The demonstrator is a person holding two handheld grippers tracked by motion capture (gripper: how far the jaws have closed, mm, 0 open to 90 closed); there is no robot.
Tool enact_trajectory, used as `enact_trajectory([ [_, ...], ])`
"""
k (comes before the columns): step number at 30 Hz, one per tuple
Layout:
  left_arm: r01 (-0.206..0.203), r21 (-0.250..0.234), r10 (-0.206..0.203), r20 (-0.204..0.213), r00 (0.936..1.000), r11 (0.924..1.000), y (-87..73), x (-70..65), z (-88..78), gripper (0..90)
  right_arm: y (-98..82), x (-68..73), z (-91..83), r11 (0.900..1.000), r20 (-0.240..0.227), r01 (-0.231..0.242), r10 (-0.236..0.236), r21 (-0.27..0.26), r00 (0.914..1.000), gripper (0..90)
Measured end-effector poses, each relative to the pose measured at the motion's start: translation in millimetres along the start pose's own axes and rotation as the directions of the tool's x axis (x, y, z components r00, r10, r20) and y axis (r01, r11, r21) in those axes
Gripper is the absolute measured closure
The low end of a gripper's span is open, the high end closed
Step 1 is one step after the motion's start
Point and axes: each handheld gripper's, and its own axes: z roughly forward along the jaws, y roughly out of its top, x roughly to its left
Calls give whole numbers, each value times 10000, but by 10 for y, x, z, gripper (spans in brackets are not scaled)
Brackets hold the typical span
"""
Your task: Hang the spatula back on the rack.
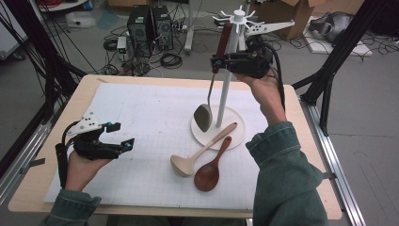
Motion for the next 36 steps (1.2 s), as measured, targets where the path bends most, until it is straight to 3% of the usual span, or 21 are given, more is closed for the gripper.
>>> enact_trajectory([
  [2,-40,5,40,-25,10000,10000,5,5,-6,185,14,22,-10,9998,-6,133,-133,-114,9999,736],
  [6,6,-13,-6,-34,10000,10000,5,4,-7,185,60,57,17,9998,-450,118,-124,-133,9989,737],
  [17,29,-29,-29,-19,10000,10000,1,26,-34,185,150,55,137,9998,-583,178,-179,-13,9981,736],
  [25,35,-17,-35,0,10000,10000,-2,31,-28,184,123,-33,115,10000,-333,-54,57,69,9994,736],
  [36,79,-3,-79,12,10000,10000,-9,44,-34,184,67,-64,67,10000,48,-23,22,57,10000,732],
])
